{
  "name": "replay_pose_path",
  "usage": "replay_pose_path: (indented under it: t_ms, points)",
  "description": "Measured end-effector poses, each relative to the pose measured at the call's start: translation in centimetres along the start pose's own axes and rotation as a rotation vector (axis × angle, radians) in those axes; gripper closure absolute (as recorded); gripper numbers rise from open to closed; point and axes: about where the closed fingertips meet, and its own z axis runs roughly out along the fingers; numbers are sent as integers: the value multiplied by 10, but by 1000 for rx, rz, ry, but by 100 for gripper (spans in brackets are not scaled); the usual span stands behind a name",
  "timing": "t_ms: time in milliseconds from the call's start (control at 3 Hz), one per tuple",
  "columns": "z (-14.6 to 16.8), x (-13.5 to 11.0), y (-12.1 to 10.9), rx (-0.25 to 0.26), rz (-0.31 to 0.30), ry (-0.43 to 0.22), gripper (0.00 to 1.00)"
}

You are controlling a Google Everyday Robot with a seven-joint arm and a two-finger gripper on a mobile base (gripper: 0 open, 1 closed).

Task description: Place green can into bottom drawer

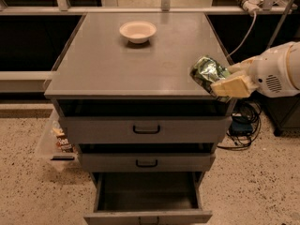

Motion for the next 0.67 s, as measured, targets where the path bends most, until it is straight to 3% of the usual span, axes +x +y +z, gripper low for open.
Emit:
replay_pose_path:
  t_ms: [333,667]
  points:
    - [-2,22,11,13,62,-2,100]
    - [-26,64,31,114,233,7,100]
